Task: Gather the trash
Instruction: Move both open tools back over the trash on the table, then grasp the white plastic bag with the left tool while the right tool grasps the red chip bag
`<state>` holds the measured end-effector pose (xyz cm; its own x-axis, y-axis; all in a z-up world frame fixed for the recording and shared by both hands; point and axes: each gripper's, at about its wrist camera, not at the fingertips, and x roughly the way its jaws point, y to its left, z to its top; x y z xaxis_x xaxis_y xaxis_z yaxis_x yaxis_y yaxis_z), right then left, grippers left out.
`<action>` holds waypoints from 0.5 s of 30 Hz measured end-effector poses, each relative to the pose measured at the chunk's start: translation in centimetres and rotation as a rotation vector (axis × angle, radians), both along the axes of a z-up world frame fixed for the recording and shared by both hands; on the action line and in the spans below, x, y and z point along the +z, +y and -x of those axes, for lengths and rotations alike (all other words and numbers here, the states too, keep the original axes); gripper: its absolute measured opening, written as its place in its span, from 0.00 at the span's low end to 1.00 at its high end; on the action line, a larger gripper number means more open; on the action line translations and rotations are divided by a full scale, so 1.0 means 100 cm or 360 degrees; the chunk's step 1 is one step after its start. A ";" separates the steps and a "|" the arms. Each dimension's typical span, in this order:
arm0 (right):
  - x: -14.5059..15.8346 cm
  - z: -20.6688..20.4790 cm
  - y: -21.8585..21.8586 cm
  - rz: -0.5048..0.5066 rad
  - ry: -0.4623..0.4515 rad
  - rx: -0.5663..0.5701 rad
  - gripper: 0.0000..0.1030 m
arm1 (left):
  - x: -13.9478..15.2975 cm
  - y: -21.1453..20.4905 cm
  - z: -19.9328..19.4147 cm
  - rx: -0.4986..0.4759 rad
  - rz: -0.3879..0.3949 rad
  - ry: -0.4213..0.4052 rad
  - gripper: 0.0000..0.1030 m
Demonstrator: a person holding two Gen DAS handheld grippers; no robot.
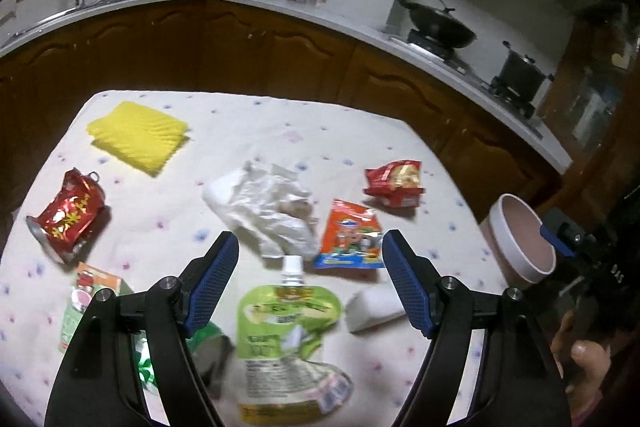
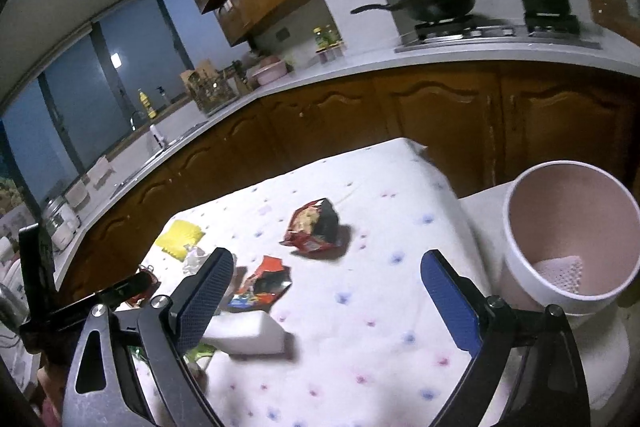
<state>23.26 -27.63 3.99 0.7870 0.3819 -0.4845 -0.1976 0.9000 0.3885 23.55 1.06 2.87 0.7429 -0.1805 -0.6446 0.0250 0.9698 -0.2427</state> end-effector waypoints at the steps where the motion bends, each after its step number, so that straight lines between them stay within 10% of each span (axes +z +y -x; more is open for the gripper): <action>1: 0.000 -0.003 0.003 -0.0003 -0.0003 0.0010 0.93 | -0.001 0.002 -0.003 0.0014 -0.0019 0.0010 0.74; 15: -0.020 -0.072 0.058 0.0141 0.0087 0.0156 0.88 | -0.020 0.002 -0.057 -0.0038 -0.0131 0.0112 0.69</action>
<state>30.49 -21.86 1.95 0.7196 0.4092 -0.5610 -0.2667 0.9088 0.3208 29.25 1.28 0.83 0.6915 -0.1417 -0.7083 0.0340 0.9859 -0.1640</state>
